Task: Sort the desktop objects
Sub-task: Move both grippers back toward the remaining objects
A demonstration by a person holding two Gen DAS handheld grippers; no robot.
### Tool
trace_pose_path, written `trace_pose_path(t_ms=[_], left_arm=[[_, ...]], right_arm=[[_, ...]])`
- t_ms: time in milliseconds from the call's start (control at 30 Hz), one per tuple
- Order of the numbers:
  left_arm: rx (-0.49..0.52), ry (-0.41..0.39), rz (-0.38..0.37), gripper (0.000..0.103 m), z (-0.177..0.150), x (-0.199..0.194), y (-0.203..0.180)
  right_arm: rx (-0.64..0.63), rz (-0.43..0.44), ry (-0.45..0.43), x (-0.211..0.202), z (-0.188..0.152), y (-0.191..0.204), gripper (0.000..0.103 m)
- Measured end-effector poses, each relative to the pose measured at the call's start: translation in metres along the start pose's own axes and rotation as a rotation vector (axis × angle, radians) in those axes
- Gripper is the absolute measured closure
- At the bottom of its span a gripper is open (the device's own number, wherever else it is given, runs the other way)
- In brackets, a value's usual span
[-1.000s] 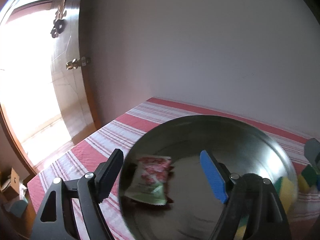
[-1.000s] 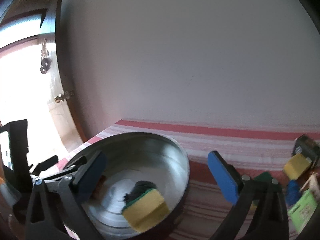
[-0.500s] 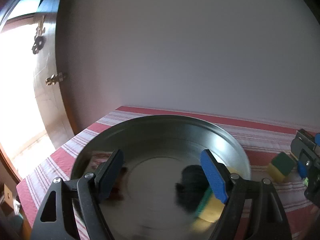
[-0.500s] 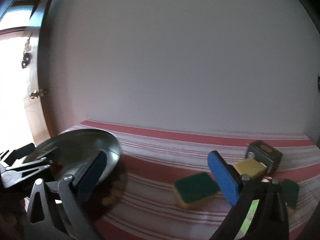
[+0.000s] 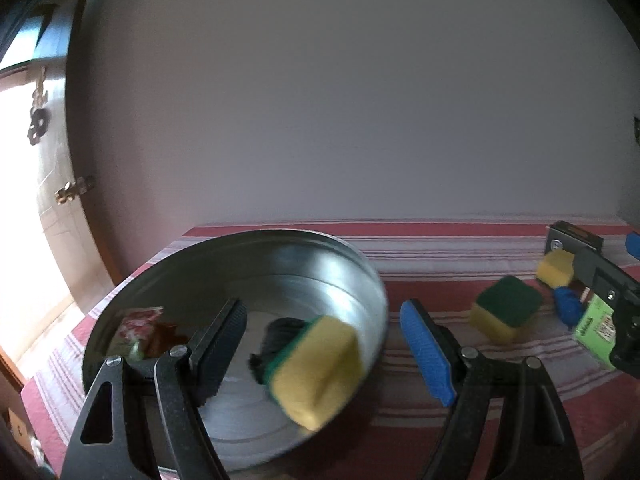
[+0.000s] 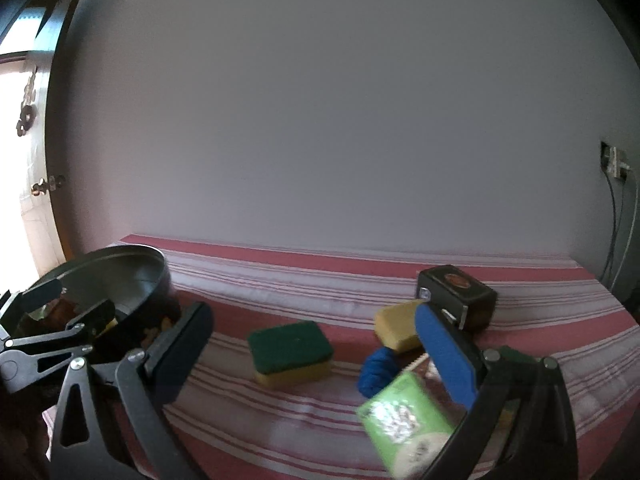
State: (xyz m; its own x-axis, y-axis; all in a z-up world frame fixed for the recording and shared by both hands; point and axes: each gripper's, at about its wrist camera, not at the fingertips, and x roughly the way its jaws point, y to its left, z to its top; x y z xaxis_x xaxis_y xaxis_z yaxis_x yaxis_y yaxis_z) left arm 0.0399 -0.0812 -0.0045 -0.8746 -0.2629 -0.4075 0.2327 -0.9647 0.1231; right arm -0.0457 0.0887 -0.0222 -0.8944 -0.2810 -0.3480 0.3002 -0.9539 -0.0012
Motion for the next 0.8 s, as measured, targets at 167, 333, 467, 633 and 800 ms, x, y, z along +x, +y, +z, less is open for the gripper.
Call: trace_pose_path(t_ms=[167, 333, 467, 633, 800], left_arm=[[0.026, 0.006, -0.028, 0.022, 0.000, -0.003, -0.016], [0.053, 0.011, -0.047, 0.022, 0.000, -0.006, -0.031], [0.080, 0.011, -0.066, 0.022, 0.001, -0.005, -0.039], [0.101, 0.057, -0.134, 0.022, 0.001, 0.000, -0.053], [0.112, 0.140, -0.238, 0.022, 0.003, 0.015, -0.076]], right_arm=[[-0.020, -0.036, -0.003, -0.008, -0.003, -0.015, 0.000], [-0.034, -0.069, -0.016, -0.017, -0.006, -0.030, 0.000], [-0.036, -0.102, -0.020, -0.022, -0.008, -0.044, 0.000], [-0.022, -0.143, -0.025, -0.032, -0.009, -0.064, 0.000], [0.008, -0.184, -0.035, -0.042, -0.011, -0.088, 0.000]])
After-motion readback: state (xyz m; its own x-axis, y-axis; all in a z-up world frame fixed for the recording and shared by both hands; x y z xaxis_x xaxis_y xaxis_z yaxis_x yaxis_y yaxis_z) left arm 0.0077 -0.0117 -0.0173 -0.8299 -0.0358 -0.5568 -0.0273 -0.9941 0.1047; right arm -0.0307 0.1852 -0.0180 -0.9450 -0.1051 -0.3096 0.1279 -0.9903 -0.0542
